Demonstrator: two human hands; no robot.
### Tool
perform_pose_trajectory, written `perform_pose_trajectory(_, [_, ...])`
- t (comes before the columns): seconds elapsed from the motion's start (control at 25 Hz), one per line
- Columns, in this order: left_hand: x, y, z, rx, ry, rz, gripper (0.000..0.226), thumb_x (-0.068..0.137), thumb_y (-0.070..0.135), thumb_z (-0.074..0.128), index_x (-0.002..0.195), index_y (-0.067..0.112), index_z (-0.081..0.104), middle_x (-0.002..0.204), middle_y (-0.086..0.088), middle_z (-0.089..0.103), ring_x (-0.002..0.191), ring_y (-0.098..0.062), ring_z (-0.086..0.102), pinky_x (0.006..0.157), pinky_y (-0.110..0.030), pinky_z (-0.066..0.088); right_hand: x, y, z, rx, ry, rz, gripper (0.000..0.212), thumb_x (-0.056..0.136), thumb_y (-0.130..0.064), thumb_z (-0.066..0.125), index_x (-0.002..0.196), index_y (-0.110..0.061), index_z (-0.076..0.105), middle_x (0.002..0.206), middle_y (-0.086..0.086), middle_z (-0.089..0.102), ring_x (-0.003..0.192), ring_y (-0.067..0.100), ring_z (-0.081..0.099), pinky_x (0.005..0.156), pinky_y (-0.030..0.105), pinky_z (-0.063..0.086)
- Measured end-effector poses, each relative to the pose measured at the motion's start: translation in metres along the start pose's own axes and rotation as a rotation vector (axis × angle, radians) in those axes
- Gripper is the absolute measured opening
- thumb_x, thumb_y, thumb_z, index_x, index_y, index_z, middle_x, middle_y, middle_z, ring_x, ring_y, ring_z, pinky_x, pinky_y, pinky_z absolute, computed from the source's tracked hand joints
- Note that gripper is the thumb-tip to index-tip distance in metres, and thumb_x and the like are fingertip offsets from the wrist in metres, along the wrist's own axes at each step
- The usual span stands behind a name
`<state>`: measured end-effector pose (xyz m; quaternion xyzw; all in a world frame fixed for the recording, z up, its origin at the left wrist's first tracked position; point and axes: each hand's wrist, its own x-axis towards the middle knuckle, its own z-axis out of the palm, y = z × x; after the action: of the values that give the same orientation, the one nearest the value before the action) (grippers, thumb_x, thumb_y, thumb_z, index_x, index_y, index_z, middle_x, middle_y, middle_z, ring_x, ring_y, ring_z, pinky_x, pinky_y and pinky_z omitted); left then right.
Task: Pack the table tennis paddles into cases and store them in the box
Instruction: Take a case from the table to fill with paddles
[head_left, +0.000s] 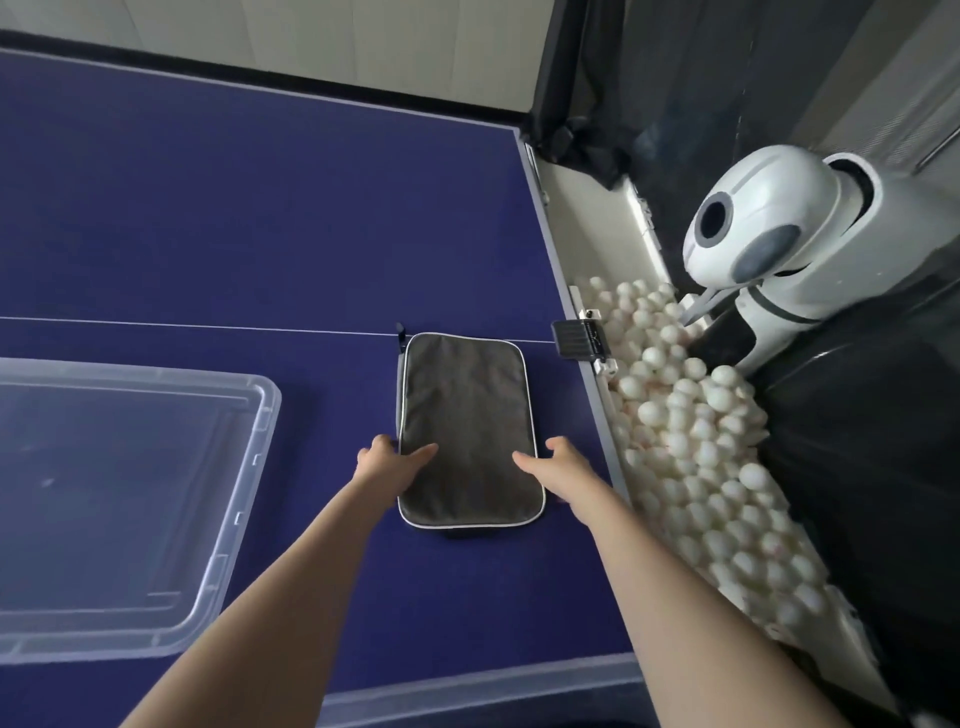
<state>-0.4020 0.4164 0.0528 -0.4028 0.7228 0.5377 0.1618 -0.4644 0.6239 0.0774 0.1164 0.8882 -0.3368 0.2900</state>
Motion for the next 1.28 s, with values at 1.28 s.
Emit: perform_pose_trajectory(1.28, [-0.286,-0.046,-0.137,-0.718,0.097,0.432,0.044,0.088,0.010,0.066,0.127,0.009,0.044,0.108,-0.011,0.063,0.077,-0.016,0.064,0.056,-0.025,0.055,-0.249,-0.038,0.012,0.735,-0.103,-0.499,0.048,0.074,-0.017,0.080,0.109,-0.023,0.048,0.113,0.006,0.065,0.100,0.024,0.066,0.089,0.045,0.055])
